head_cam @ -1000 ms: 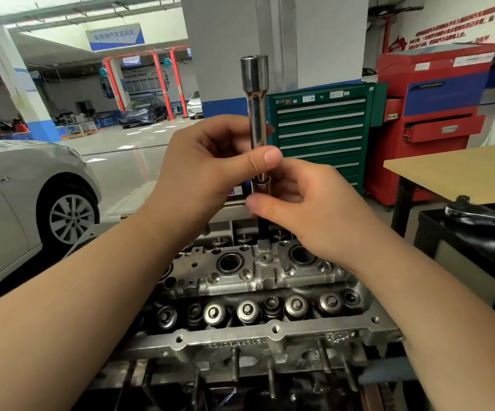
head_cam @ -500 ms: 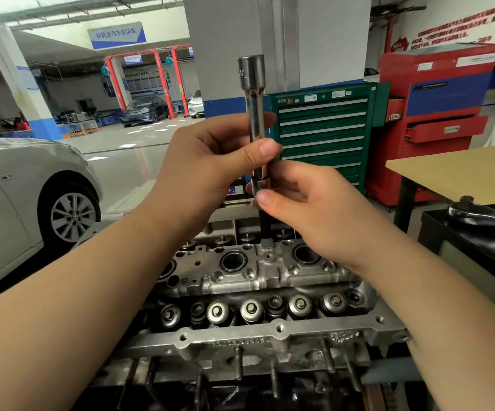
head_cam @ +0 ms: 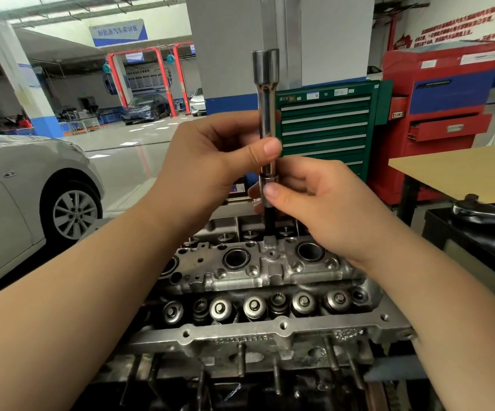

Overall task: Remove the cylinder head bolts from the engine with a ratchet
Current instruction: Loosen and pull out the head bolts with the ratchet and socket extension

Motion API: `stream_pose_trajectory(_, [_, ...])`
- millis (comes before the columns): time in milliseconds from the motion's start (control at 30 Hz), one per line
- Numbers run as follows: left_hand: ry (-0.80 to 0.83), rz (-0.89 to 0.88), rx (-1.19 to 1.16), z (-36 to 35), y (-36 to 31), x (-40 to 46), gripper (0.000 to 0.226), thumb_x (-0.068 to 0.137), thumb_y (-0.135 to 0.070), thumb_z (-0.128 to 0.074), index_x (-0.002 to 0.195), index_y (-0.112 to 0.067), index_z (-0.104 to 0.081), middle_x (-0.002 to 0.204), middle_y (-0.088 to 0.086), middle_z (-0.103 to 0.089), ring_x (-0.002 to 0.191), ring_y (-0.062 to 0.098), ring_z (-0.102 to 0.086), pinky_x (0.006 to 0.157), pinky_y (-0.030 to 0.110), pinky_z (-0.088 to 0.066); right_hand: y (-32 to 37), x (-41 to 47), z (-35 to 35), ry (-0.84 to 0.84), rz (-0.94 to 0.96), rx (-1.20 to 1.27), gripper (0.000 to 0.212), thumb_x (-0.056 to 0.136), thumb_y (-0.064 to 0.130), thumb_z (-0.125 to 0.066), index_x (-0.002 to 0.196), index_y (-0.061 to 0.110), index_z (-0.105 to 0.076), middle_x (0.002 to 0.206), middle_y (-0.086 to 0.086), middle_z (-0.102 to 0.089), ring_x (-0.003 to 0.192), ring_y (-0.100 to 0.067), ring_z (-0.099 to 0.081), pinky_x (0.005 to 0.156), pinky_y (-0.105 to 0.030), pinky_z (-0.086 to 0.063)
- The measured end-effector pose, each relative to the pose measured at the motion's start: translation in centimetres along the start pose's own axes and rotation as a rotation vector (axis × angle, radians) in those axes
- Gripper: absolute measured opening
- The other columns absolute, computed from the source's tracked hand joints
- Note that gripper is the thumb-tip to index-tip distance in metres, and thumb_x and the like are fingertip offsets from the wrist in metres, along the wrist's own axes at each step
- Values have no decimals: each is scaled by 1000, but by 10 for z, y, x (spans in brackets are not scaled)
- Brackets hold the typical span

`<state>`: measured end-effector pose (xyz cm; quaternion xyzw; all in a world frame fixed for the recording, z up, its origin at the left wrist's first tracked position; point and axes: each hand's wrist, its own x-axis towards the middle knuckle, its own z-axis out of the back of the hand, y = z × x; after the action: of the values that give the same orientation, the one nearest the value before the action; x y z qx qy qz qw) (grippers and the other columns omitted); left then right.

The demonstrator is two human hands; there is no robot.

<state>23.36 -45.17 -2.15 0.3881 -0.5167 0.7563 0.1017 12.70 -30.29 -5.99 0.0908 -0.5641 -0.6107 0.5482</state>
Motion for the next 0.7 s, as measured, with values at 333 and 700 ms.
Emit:
stream_pose_trajectory(333, [34,21,-5,-5,-1,1,15,79,-17,-85,91,-22,-77,93,-2,-77,89,12,-73,81,23,-57,-3,2,1,-75,-27,-96,29,87,36,-81,114,31,-70,104,12,-76,100,-7,-73,95,-42,-58])
stream_pose_trajectory(700, [110,26,15,-2,-3,0,30,91,-19,-75,121,-18,-71,107,-2,-76,105,15,-71,89,26,-55,-3,2,1,-70,-56,-41,22,86,21,-83,105,22,-72,94,5,-79,91,-14,-76,94,-48,-59])
